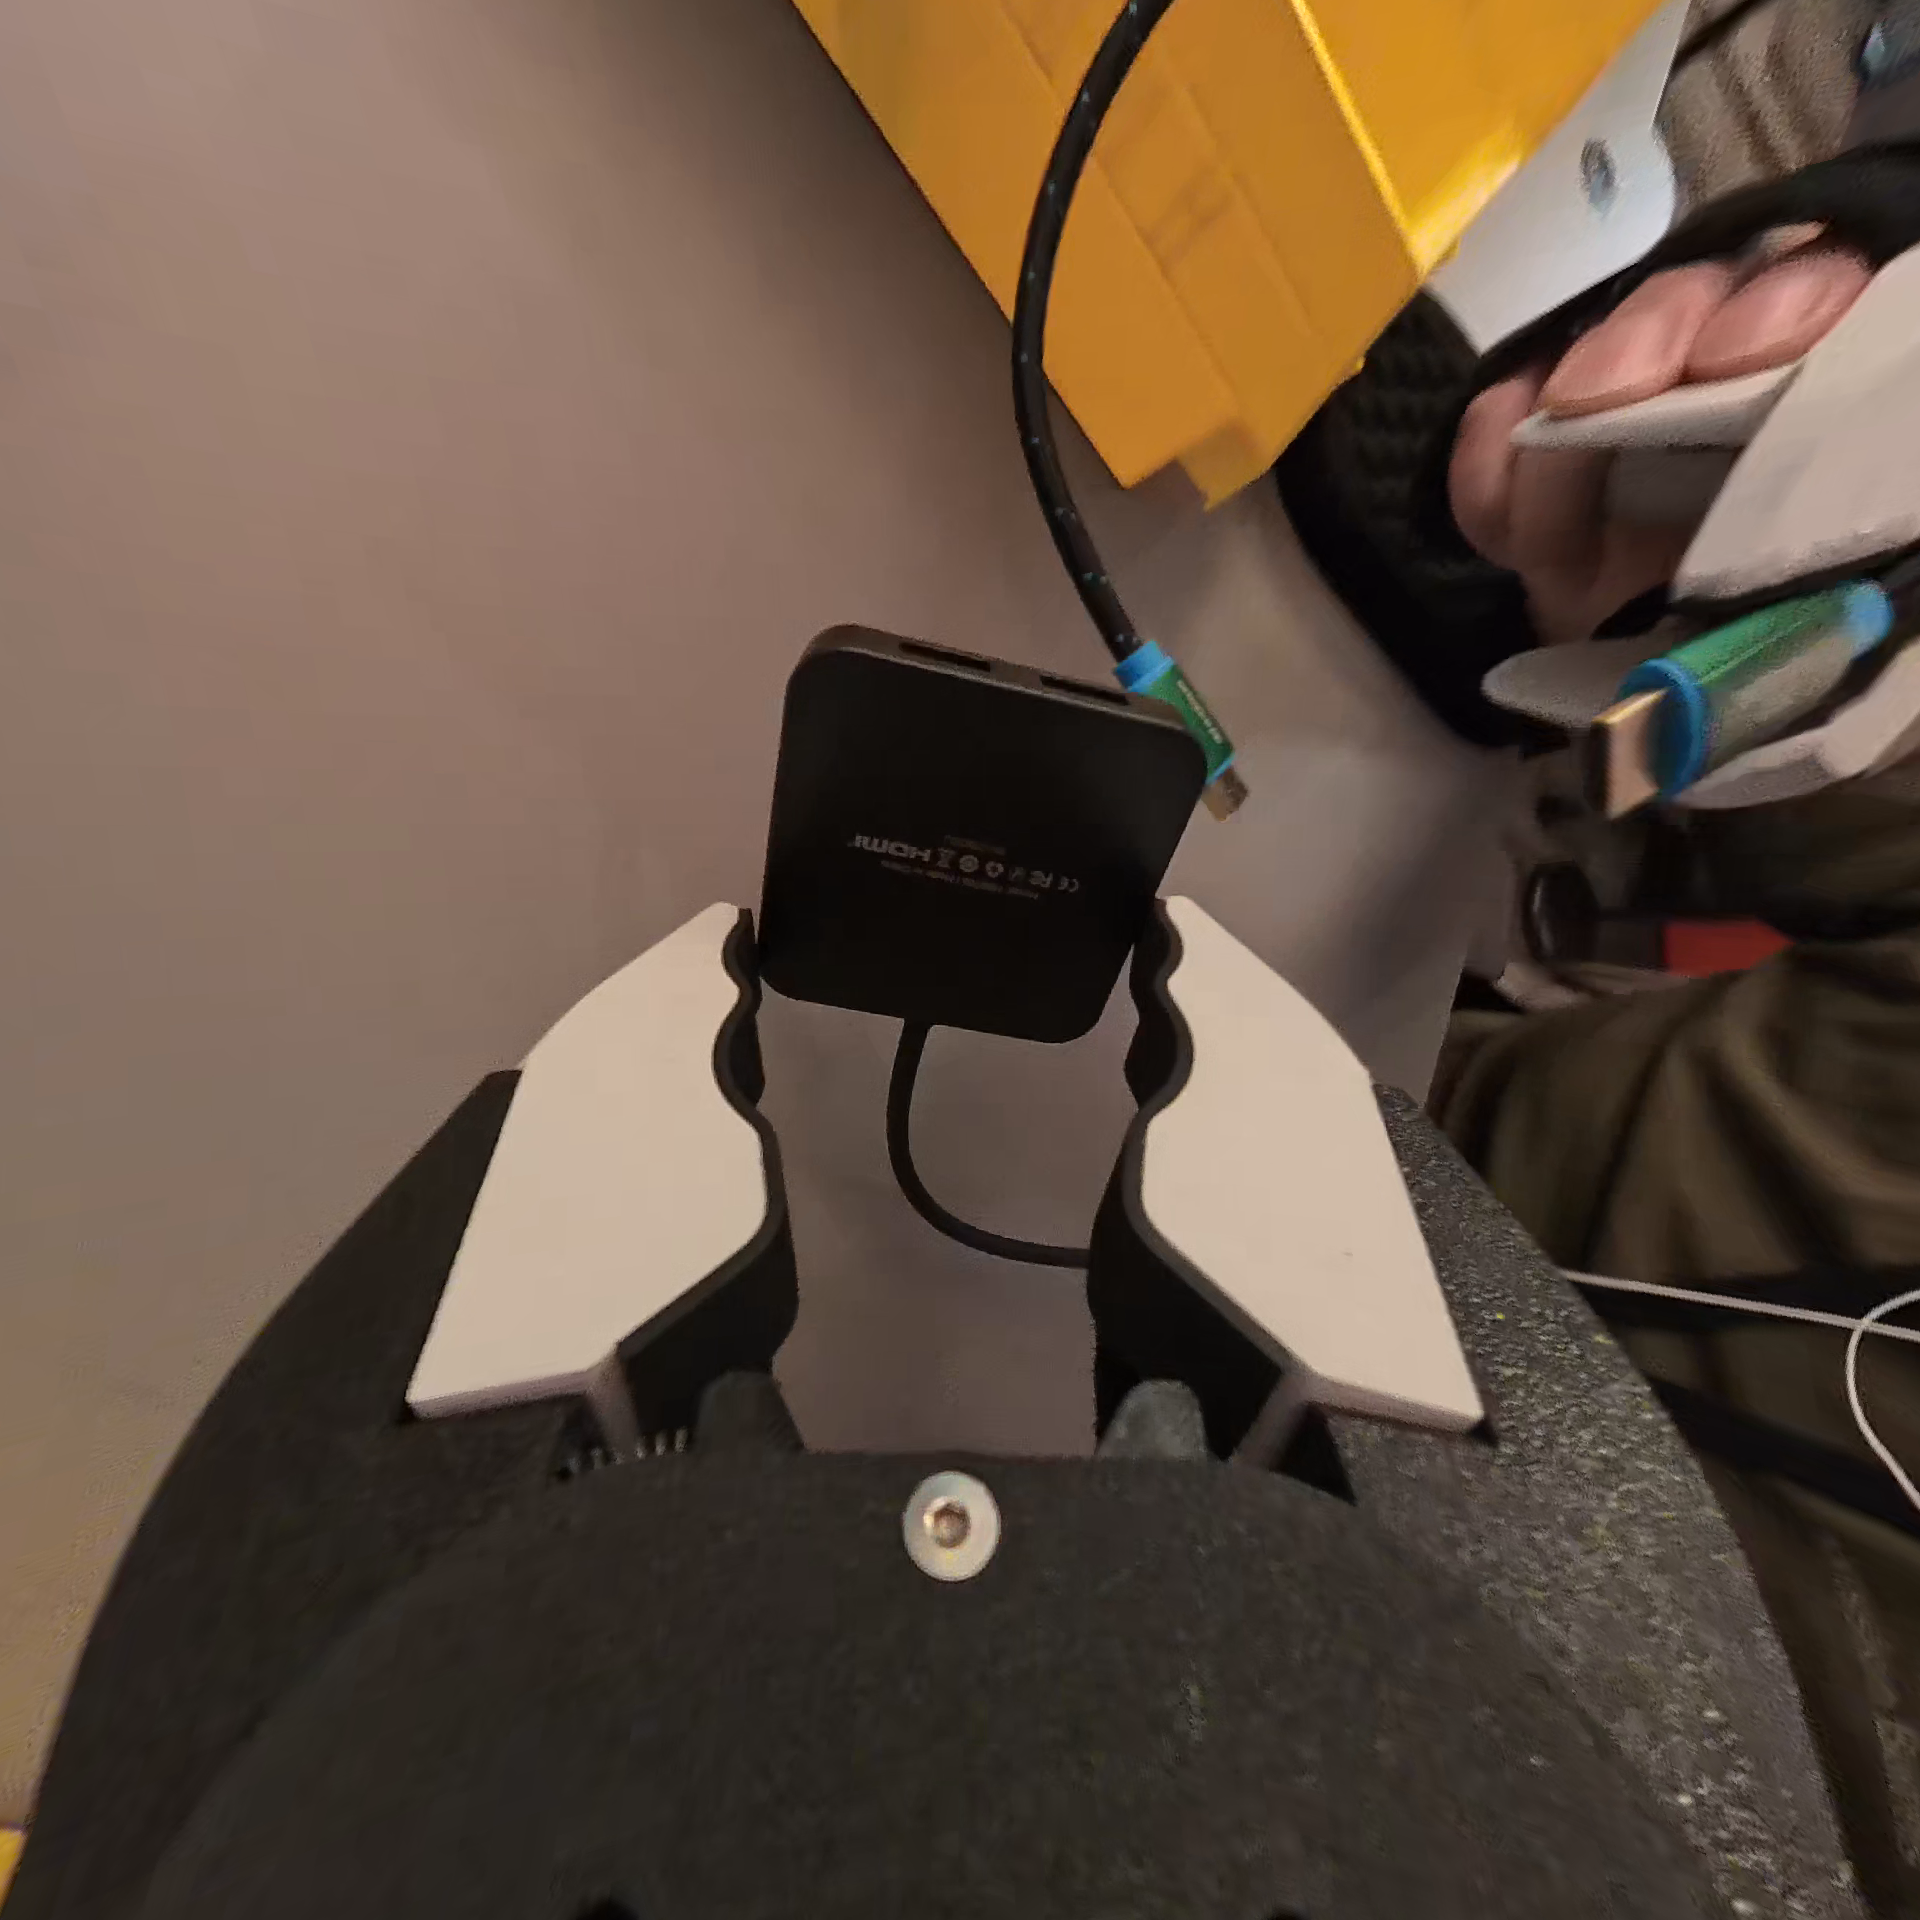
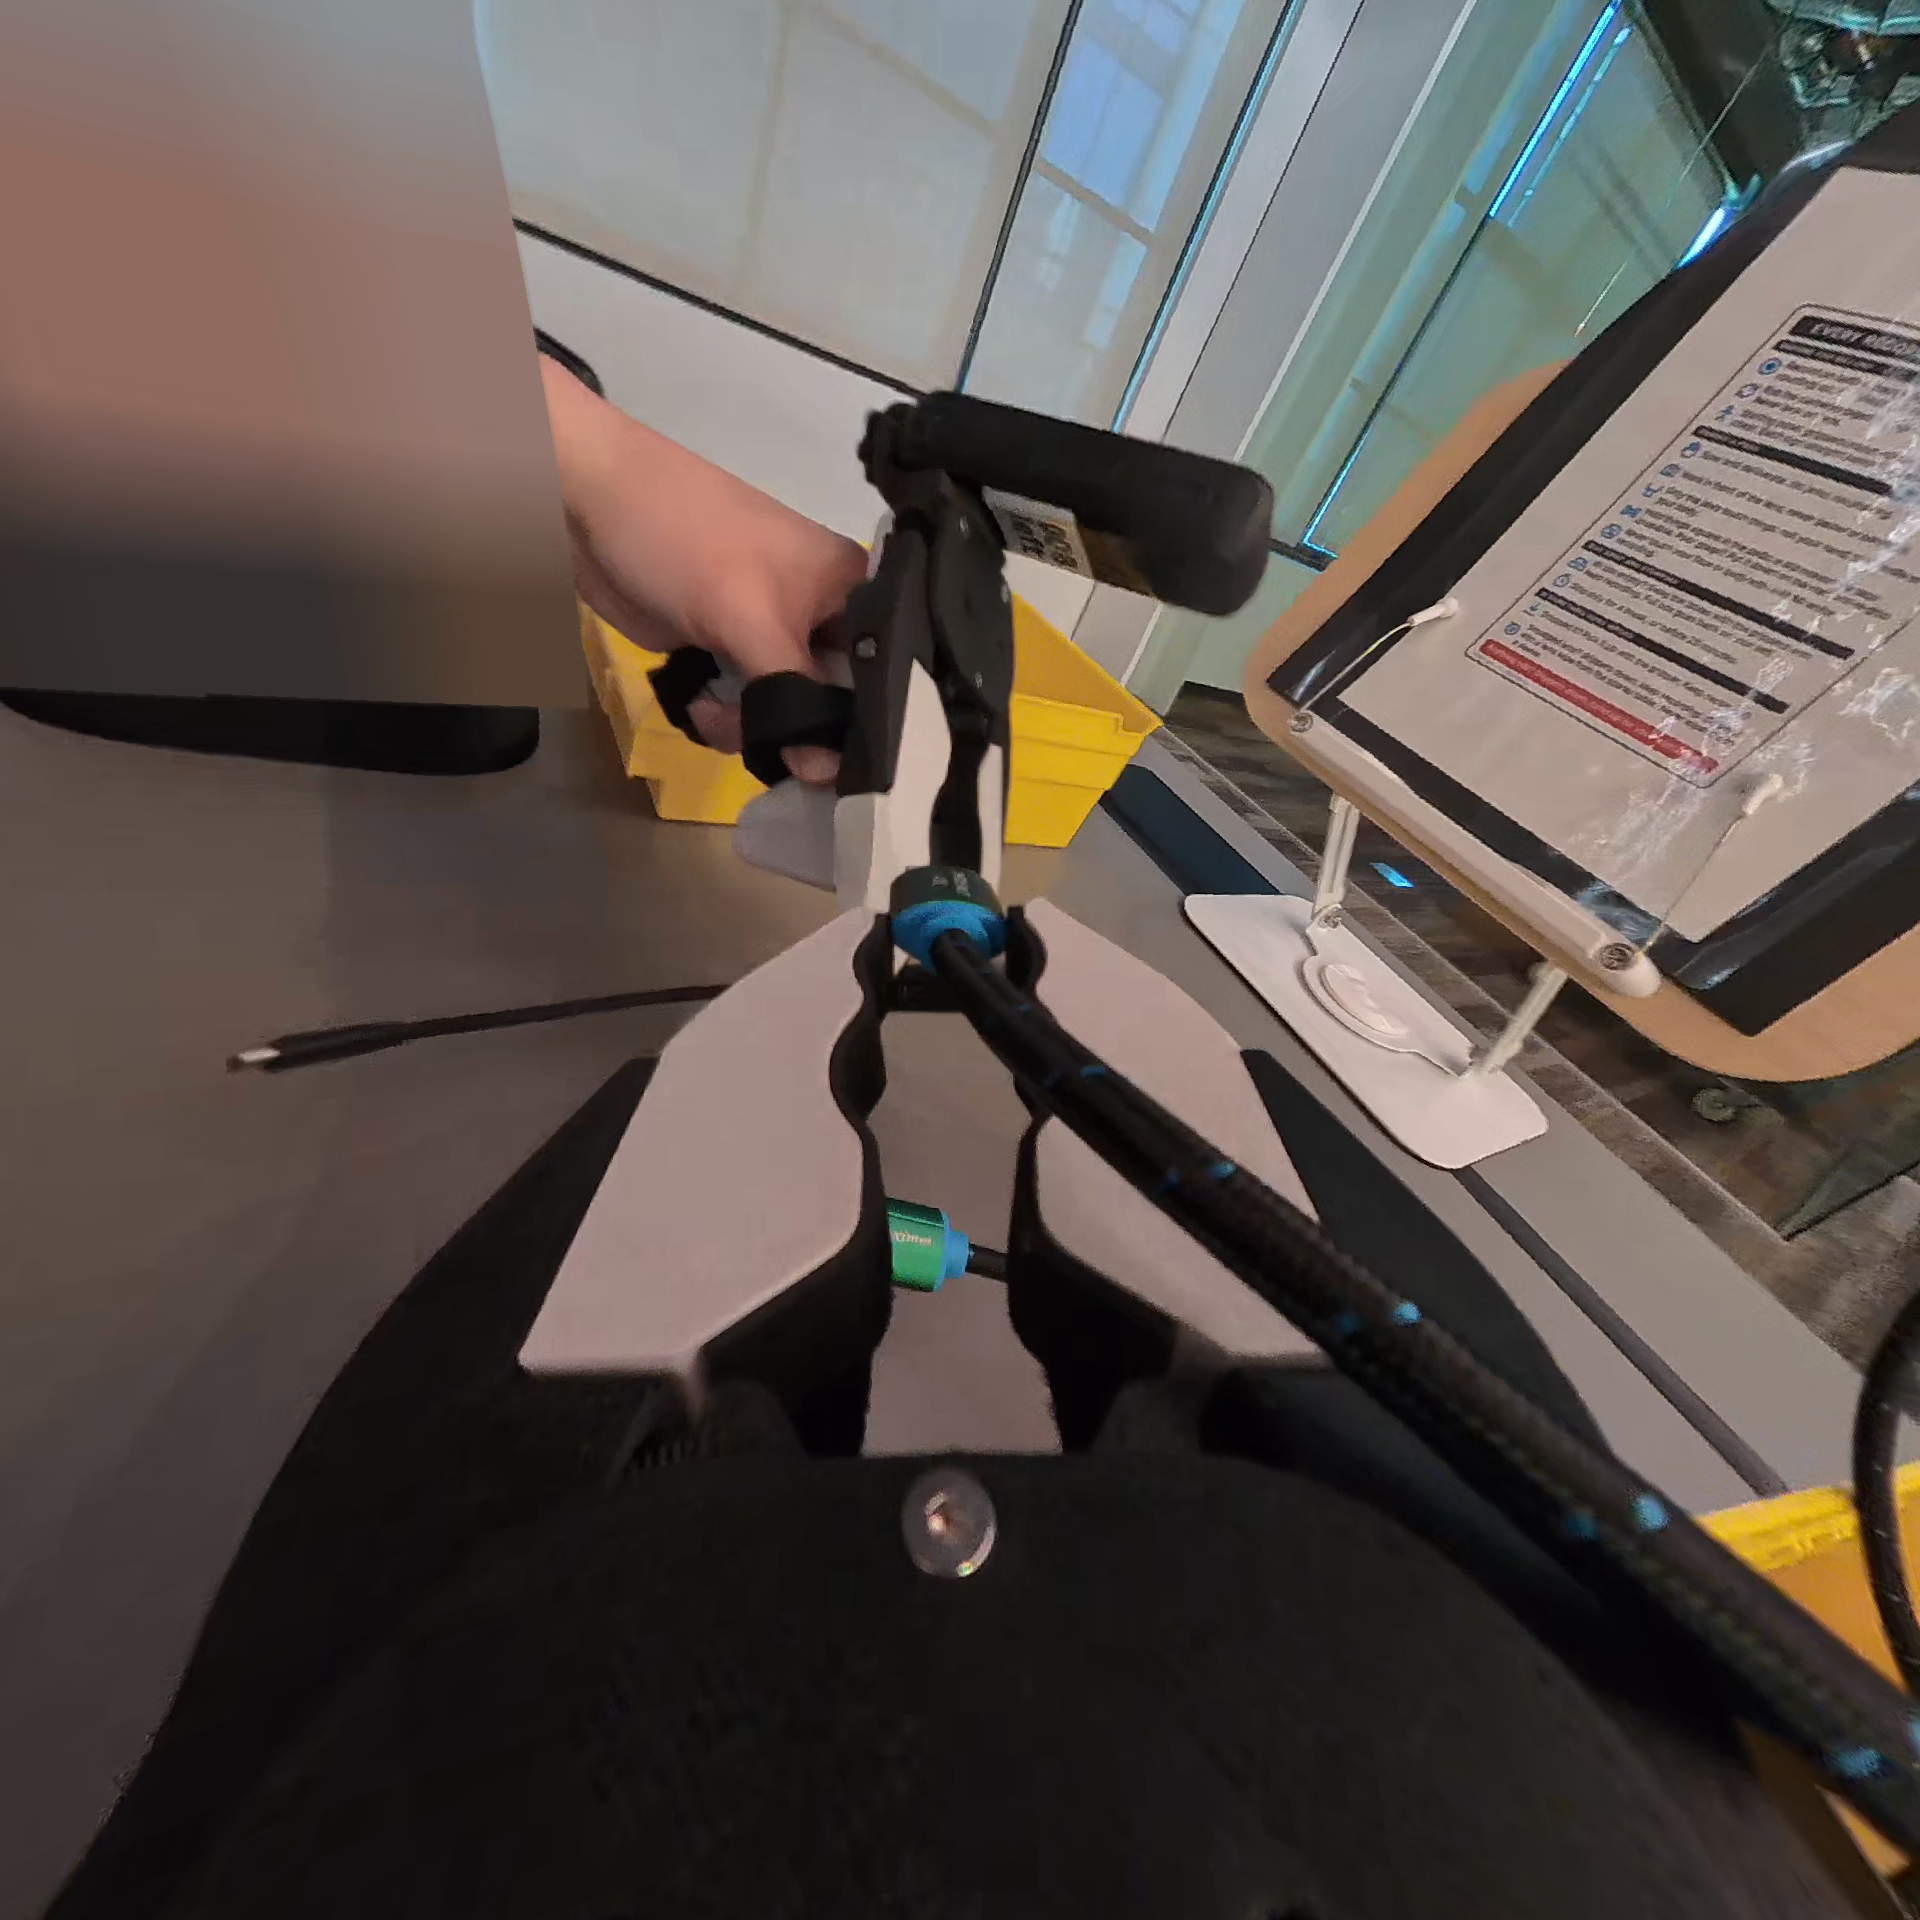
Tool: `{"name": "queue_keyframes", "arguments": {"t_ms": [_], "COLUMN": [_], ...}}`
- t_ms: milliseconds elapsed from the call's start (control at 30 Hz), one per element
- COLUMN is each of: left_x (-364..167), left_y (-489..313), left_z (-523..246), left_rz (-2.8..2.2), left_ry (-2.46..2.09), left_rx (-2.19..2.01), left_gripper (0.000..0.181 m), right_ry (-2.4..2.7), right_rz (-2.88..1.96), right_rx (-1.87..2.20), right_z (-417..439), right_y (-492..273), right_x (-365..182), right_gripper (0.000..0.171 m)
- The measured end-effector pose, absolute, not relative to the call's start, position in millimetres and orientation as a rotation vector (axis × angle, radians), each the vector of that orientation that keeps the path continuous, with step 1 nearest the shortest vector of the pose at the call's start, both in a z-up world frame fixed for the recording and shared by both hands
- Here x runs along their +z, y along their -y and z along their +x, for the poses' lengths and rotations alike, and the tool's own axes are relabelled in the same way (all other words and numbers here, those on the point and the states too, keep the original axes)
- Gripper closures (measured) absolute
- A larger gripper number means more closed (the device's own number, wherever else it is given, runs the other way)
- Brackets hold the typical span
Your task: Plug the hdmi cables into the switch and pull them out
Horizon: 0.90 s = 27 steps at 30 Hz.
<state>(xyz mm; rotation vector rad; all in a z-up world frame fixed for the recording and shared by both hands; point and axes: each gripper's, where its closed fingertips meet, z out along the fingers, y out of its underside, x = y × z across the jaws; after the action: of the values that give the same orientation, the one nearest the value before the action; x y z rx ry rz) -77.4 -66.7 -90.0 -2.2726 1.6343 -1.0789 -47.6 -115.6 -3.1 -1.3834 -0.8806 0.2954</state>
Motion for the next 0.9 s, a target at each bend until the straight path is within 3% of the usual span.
{"name": "queue_keyframes", "arguments": {"t_ms": [200, 900], "left_x": [-81, -52], "left_y": [73, 92], "left_z": [-86, -98], "left_rz": [-2.314, -2.242], "left_ry": [-1.386, -1.179], "left_rx": [-1.197, -1.334], "left_gripper": [0.112, 0.112], "right_ry": [0.968, 1.024], "right_rz": [-1.346, -1.234], "right_rx": [0.131, 0.038], "right_z": [-57, -74], "right_y": [115, 121], "right_x": [-14, -10], "right_gripper": [0.15, 0.15]}}
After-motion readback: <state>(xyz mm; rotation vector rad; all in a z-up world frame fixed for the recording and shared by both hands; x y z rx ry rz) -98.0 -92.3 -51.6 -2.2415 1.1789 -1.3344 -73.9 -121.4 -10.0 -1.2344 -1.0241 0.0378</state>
